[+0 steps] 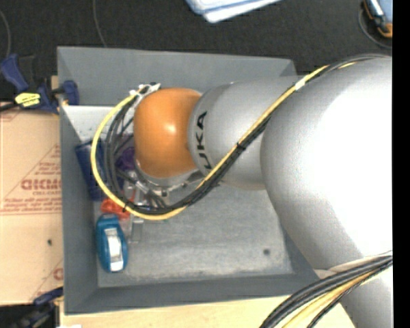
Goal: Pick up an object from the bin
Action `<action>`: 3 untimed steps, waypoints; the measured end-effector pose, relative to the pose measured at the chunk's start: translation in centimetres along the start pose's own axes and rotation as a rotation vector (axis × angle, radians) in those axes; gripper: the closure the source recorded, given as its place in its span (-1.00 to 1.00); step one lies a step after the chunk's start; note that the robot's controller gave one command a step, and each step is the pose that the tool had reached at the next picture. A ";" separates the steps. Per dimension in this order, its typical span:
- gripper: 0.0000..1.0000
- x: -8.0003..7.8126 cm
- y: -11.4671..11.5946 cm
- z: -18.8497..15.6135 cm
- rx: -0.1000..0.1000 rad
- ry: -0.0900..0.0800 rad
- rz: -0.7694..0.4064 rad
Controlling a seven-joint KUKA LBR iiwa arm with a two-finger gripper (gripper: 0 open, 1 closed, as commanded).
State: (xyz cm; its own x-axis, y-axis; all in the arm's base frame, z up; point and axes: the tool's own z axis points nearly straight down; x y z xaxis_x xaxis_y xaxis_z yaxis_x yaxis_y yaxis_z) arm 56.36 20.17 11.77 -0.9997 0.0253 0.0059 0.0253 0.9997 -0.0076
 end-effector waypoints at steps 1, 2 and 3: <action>1.00 1.2 1.8 4.0 0.006 -0.023 -0.424; 1.00 1.2 1.7 4.0 0.006 -0.023 -0.422; 1.00 2.1 1.2 -5.5 0.007 -0.011 -0.435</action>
Offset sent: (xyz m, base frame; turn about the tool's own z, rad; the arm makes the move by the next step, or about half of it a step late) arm 0.0000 0.0000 0.0000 0.0000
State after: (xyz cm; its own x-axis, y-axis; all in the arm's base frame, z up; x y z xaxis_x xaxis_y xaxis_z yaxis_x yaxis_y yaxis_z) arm 54.32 21.43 17.27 -0.9170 -0.3988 -0.0007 -0.3988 0.9169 -0.0139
